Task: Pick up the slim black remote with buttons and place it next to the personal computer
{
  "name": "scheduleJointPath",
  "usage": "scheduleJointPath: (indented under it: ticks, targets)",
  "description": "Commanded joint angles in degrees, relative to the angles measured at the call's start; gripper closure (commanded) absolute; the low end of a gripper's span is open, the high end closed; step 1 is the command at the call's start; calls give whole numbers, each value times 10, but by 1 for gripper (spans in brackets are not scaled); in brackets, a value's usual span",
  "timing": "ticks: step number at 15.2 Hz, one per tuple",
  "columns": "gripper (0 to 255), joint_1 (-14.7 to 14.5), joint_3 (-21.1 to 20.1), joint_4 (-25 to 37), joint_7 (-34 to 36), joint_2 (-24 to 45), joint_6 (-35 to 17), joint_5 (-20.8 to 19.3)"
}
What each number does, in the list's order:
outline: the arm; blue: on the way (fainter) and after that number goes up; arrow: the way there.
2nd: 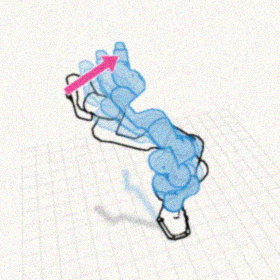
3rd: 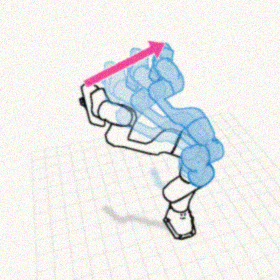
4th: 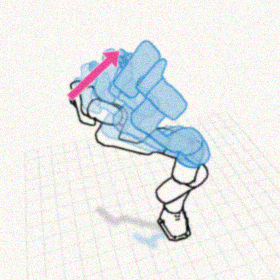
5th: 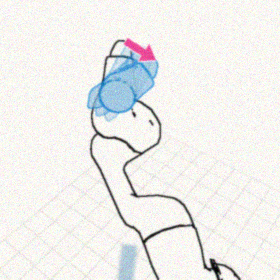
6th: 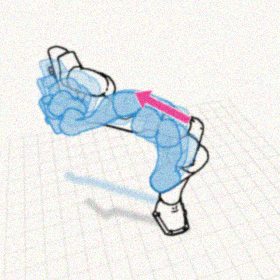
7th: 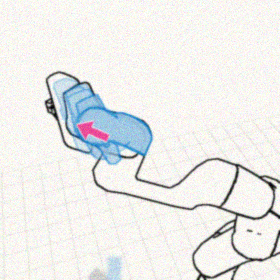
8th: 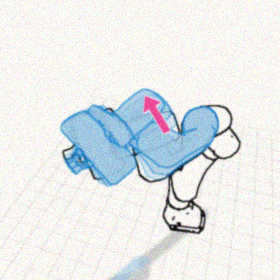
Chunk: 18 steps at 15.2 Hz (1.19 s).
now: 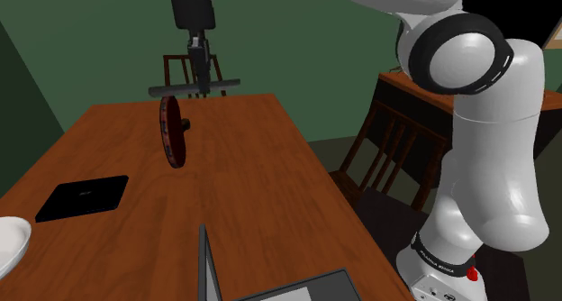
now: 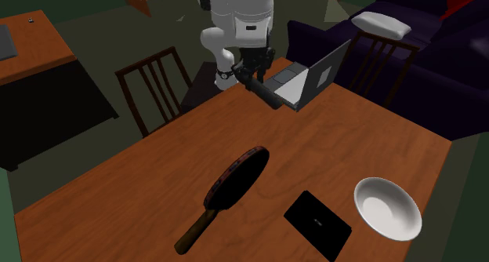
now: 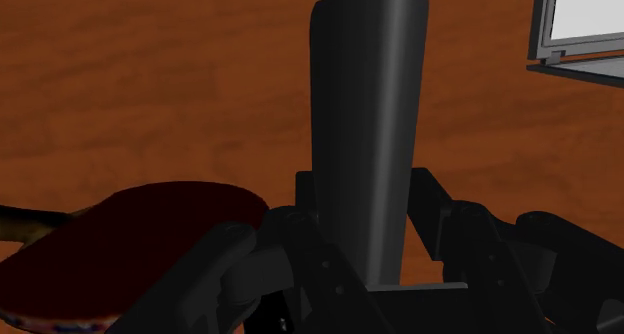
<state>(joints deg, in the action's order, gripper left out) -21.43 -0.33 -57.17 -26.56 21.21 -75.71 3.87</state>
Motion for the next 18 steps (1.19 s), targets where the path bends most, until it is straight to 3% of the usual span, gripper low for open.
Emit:
scheduleJointPath:
  ticks: [1, 9, 18]
  targets:
    - [255, -17, -7, -28, 23, -18, -12, -1]
    - [255, -86, -40, -91, 123, -59, -40, -6]
    - [255, -165, -81, -77, 239, -47, -46, -16]
